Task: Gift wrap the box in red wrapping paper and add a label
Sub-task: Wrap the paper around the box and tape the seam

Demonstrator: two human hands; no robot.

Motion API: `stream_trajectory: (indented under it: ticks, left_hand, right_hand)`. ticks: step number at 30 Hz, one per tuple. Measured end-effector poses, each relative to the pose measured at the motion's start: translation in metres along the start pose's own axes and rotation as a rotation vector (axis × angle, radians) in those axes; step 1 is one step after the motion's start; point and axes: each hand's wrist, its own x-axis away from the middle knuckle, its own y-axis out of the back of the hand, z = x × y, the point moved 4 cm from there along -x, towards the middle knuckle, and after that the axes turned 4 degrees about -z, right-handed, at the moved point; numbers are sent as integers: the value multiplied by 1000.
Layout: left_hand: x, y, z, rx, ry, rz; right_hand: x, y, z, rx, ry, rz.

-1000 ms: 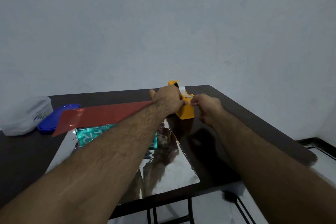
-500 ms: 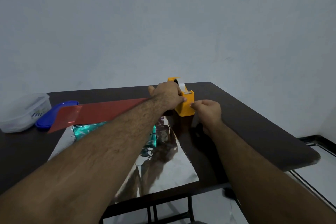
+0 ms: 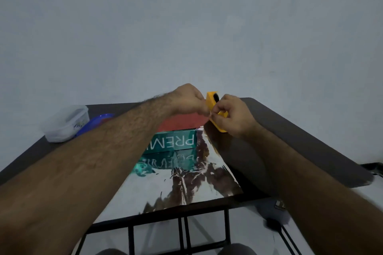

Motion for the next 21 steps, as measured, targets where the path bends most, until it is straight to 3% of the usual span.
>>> stream_trajectory:
  ticks: [14, 17, 21]
  left_hand:
    - [51, 44, 3, 17, -45, -27]
    - [56, 47, 6, 10, -35, -7]
    - [55, 48, 10, -4, 19, 21]
  right_hand:
    - [-32, 13, 77, 183, 167, 275]
    - [-33, 15, 81, 122, 42, 293]
    - [-35, 9, 62, -98, -302, 270]
